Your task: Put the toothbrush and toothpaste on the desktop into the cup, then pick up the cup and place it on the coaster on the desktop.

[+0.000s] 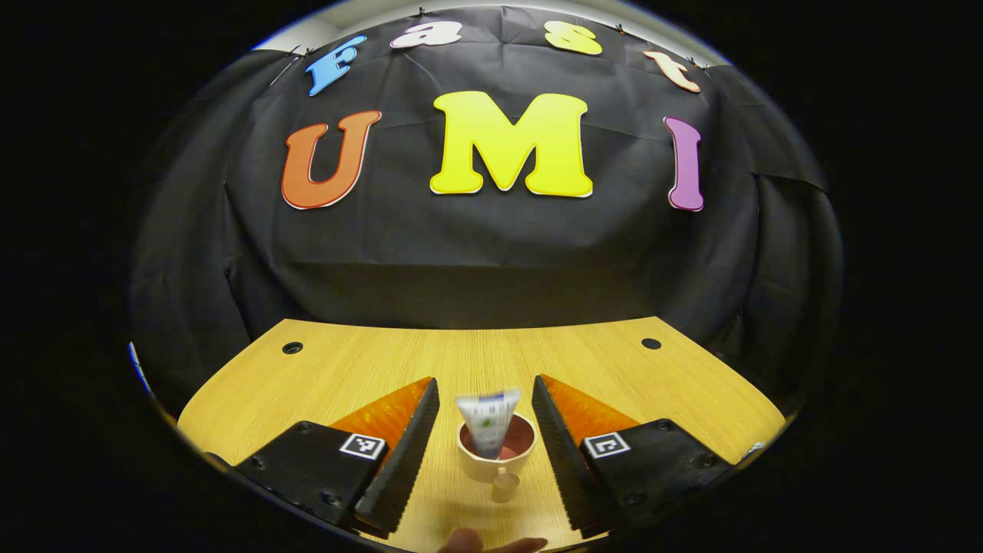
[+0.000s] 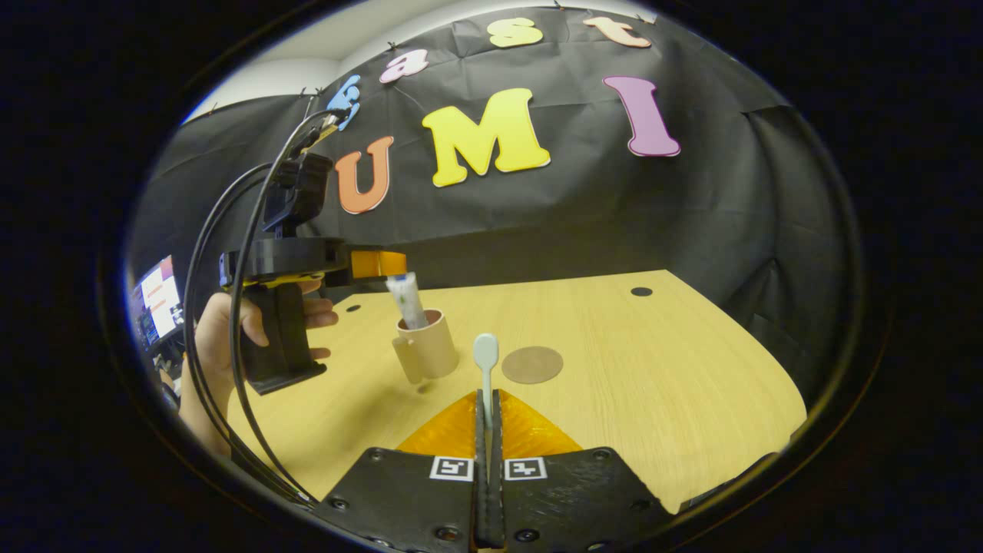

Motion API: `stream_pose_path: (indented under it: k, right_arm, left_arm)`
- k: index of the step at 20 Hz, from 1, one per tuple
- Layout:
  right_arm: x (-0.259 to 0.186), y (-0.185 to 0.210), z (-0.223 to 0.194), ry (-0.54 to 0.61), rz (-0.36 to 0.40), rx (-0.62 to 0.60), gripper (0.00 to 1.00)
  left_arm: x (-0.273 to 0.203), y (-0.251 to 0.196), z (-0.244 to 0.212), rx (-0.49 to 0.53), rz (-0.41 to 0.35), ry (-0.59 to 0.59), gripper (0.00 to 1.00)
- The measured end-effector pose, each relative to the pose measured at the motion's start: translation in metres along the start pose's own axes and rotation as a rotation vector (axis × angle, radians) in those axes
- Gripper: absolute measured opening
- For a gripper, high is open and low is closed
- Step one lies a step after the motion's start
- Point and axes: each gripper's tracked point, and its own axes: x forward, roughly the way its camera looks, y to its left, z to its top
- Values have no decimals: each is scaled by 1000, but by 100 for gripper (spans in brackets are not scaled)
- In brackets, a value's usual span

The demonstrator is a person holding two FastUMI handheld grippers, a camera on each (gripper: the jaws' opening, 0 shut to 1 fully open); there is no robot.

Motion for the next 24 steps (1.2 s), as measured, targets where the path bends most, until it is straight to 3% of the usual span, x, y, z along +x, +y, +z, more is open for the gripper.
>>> stream_pose_path:
  k: [5,6,7,19,20,24]
  right_arm:
    - [6,15,38,-84,20,-69,0]
    - [11,19,45,-91,30,-77,0]
    - [16,22,49,-96,43,-80,0]
    - [95,82,147,-234,132,-130,0]
    - [102,86,152,-239,143,-119,3]
    - [133,111,161,-254,165,-110,0]
  left_arm:
    - [-37,14,27,34,32,-95,93]
    - [-46,19,29,35,39,-107,100]
    - [-55,24,31,34,50,-121,95]
    - [-131,93,-31,-17,183,-104,95]
    - [-135,99,-35,-29,194,-101,95]
    - [-142,114,-51,-53,217,-81,95]
